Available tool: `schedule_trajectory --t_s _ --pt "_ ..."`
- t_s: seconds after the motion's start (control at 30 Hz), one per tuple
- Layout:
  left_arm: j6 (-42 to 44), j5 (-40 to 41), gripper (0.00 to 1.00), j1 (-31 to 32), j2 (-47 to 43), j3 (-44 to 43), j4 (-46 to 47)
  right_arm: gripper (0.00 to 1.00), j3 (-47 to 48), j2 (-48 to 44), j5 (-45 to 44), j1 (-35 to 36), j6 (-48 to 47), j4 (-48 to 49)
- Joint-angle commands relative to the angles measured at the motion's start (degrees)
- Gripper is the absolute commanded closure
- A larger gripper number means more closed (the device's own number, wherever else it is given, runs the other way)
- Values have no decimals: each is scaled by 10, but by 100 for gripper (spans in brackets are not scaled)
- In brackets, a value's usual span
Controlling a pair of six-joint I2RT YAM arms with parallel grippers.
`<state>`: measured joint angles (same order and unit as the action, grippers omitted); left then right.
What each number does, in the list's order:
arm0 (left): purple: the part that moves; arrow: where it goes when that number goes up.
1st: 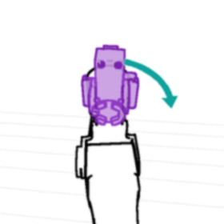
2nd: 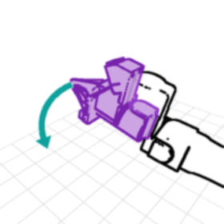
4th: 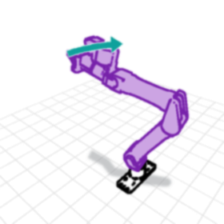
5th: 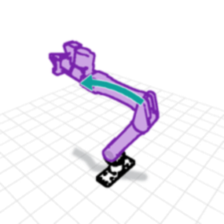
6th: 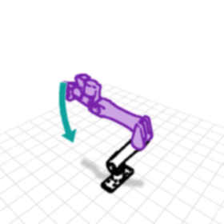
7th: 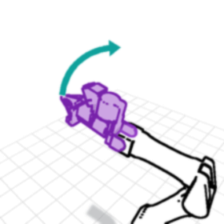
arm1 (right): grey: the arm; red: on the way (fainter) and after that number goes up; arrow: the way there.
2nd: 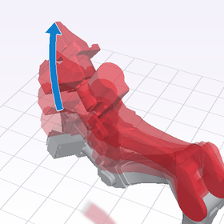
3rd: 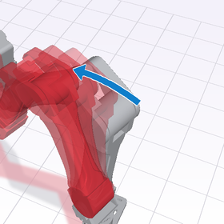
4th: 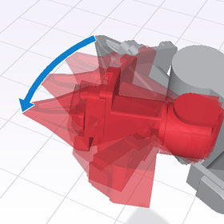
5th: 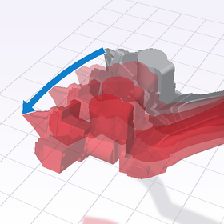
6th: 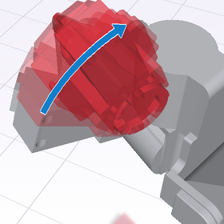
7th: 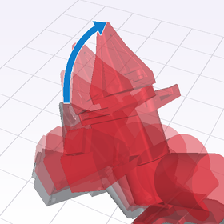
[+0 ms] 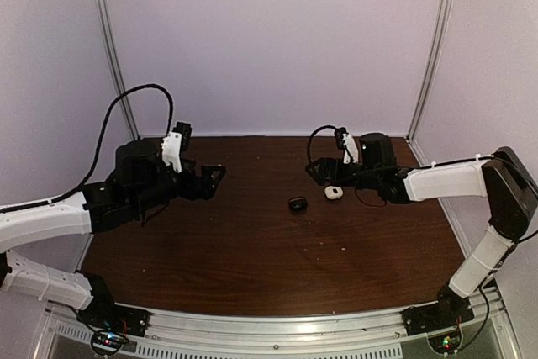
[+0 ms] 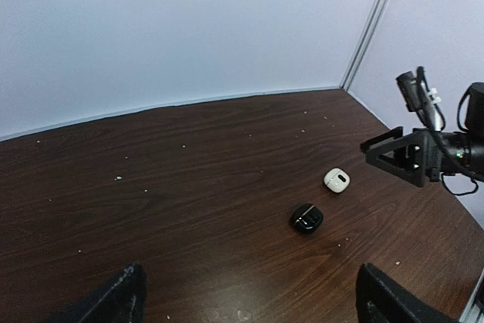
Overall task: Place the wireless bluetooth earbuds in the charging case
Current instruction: Reset both arms
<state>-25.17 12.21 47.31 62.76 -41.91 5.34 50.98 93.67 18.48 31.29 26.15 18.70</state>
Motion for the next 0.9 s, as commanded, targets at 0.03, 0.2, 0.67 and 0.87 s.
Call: schedule_trajectory --t_s 0.03,0.2,0.67,0.87 --pt "-24 -58 2 -83 7 -43 -47 0 -10 -65 -55 -15 -32 -51" --pt "-26 -90 2 -160 28 -52 -79 0 -27 -119 -96 -20 -42 -78" --pt "-66 -110 2 -226 60 63 24 0 -146 -216 -146 -20 -31 -36" --pt "-61 -110 2 -226 78 82 33 0 -181 -217 -134 -20 -28 -1"
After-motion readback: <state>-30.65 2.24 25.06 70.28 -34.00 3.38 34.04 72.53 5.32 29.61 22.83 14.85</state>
